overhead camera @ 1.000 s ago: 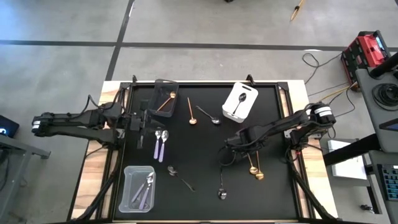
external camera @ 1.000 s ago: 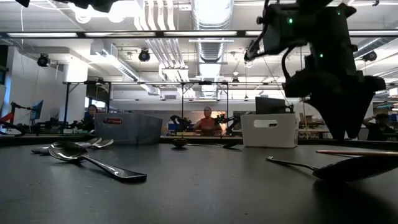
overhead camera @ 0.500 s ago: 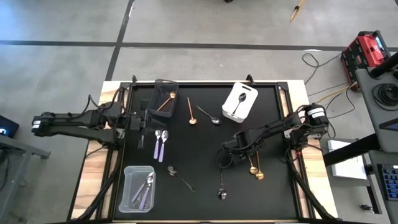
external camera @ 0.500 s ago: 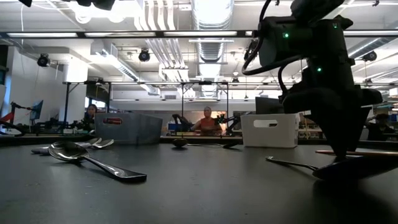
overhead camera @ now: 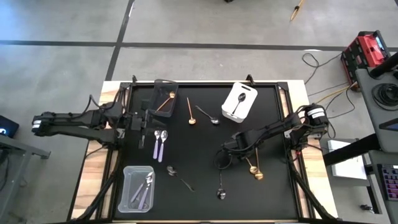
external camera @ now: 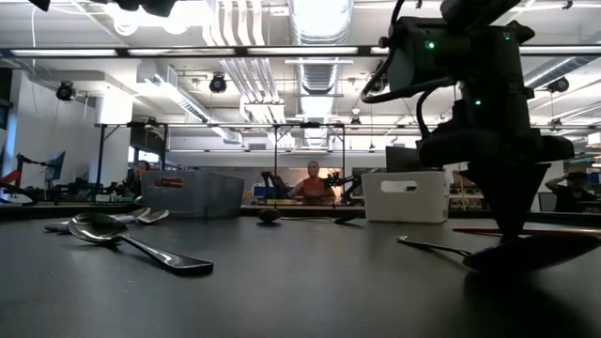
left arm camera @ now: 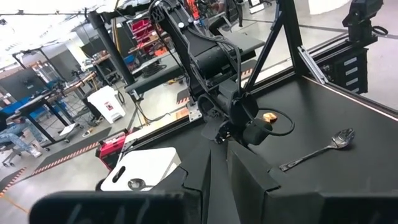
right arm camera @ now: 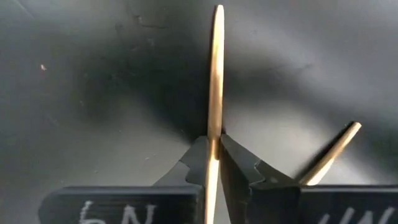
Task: Sort silverware by color (type)
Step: Put the gold spoon into the black bin
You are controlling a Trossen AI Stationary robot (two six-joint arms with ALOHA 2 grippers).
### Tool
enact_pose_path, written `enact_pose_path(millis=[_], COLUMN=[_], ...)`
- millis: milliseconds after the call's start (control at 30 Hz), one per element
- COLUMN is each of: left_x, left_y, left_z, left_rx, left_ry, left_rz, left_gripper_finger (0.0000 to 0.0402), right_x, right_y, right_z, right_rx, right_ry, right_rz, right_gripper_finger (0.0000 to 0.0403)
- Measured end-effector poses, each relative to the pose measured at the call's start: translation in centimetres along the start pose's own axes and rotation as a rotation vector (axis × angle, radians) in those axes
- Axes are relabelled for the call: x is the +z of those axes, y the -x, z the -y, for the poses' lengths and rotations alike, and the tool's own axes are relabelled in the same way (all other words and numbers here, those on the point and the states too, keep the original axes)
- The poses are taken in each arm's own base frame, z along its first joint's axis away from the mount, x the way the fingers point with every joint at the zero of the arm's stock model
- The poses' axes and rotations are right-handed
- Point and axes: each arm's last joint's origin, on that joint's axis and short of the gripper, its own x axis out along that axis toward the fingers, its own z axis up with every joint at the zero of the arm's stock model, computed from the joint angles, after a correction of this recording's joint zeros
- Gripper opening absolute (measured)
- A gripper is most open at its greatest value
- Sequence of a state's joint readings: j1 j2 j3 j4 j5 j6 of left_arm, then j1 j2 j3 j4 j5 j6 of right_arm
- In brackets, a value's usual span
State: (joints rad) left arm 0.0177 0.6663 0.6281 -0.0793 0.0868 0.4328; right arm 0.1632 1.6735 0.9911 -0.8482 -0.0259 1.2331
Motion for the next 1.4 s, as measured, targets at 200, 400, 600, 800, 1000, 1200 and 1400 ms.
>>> enact_pose_path(millis=[200,400,600,800,1000,1200,1400], left_x=[-0.4,-0.9,-2.4,-4.1,-5.5,-6.6,-7.5], left_y=[-1.0,-2.4,-4.7,-7.8,-10.9,-12.3,-13.6], left_z=[0.1,0.2,1.0,1.5,1.9,2.3,2.6], left_rx=[-0.013,-0.033,-0.114,-0.123,-0.114,-0.115,-0.106], left_ry=[0.025,0.126,0.252,0.311,0.348,0.364,0.382], left_rz=[-0.026,-0.058,-0.136,-0.179,-0.147,-0.158,-0.128], left_gripper_finger=[0.0038,0.0058,0.0117,0.0172,0.0187,0.0187,0.0187], right_x=[0.5,0.6,1.2,1.6,1.8,1.8,1.8], right_y=[2.2,5.5,8.5,10.5,11.0,11.1,11.1], right_z=[-1.9,-4.2,-6.1,-7.5,-8.2,-8.2,-8.2], right_rx=[0.081,0.145,0.228,0.328,0.388,0.384,0.376], right_ry=[0.033,0.199,0.361,0.487,0.544,0.579,0.606], right_rz=[0.171,0.301,0.448,0.553,0.617,0.63,0.637], right_gripper_finger=[0.0014,0.0013,0.0013,0.0013,0.0013,0.0013,0.0013])
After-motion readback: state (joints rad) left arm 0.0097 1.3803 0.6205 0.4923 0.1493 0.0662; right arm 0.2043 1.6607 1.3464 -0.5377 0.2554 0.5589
